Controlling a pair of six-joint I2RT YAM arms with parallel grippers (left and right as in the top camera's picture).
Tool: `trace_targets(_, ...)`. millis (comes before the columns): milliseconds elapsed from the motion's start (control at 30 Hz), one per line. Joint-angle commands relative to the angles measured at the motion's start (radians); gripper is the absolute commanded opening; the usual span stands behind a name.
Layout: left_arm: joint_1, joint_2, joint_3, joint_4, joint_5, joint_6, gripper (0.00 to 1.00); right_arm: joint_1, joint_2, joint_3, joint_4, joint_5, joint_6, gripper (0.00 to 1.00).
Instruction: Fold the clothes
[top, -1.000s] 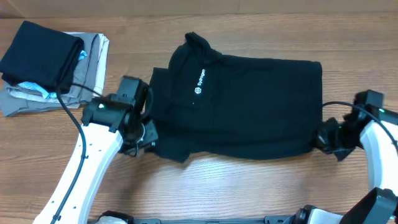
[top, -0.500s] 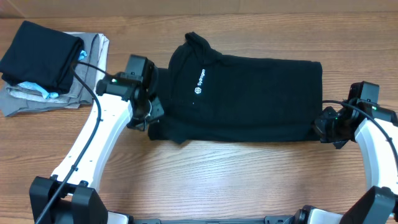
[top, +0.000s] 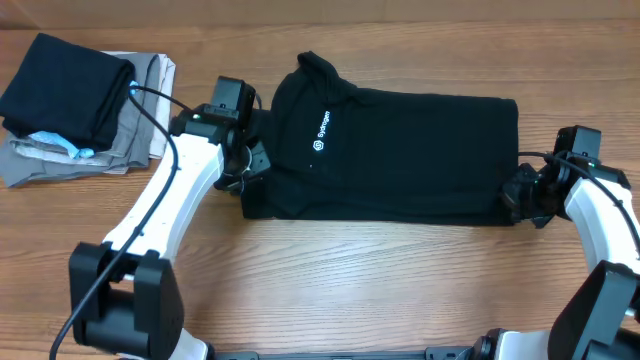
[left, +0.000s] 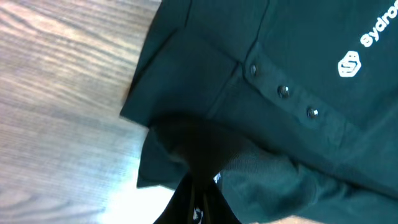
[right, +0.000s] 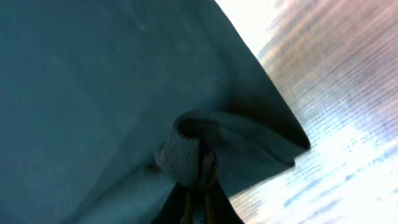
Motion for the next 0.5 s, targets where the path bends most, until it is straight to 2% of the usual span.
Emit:
trace_targets(0, 0.003, 0.03, 0.022, 0.033, -0.017, 0.025, 0.04, 0.004, 0.002, -0.019, 0.046, 0.014, -0.003, 0.04)
trace_targets(333, 0.001, 0.053, 0.022, 0.074, -0.017, 0.024, 0.04, 0.004, 0.003, -0.026, 0.076, 0.014, -0.003, 0.04)
trace_targets(467, 0.001, 0.053, 0.022, 0.079, -0.024, 0.024, 0.04, 0.004, 0.005, -0.035, 0.095, 0.014, -0.003, 0.08)
